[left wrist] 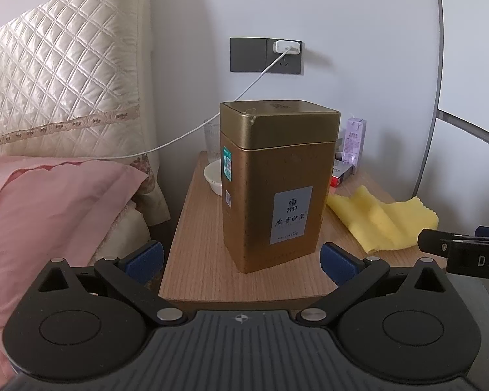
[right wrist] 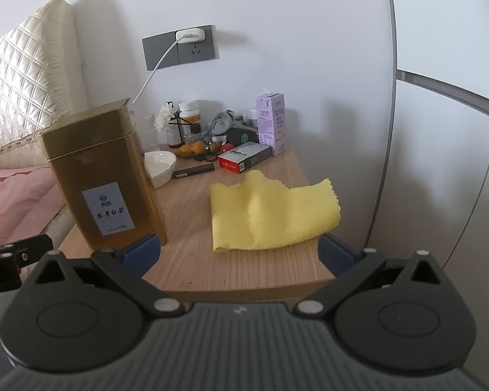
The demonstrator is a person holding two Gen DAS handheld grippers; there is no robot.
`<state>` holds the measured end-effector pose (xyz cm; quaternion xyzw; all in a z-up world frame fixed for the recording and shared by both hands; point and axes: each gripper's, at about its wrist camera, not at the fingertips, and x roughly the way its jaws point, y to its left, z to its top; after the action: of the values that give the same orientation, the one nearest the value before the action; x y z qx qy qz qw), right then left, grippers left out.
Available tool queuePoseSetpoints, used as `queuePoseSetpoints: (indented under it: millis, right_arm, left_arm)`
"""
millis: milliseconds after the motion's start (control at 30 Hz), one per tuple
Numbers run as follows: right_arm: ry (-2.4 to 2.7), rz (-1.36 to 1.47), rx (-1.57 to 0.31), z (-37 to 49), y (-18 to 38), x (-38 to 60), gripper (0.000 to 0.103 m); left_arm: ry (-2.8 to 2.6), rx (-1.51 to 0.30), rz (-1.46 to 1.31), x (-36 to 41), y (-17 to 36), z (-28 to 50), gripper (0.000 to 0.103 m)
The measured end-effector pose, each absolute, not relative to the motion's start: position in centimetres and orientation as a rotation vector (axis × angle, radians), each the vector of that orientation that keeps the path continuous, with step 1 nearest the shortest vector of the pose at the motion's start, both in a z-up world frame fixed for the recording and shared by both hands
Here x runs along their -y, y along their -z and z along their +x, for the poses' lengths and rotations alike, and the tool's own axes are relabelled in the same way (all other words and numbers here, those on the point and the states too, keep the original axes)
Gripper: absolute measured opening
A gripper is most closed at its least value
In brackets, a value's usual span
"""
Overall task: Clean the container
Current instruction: 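Move both tools toward the nightstand with the gold tin and yellow cloth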
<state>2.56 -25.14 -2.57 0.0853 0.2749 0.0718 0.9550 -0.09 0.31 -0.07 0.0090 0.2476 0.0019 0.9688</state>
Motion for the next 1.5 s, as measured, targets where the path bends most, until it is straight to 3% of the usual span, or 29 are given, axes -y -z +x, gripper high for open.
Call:
queuePoseSetpoints:
  millis: [1500]
  right_arm:
    - [-0.19, 0.189, -0.562, 2.2, 2.0, 26.3, 0.103]
  left_arm:
    - [0.047, -0.442, -0.022, -4.4, -0.7, -3.1, 0.103]
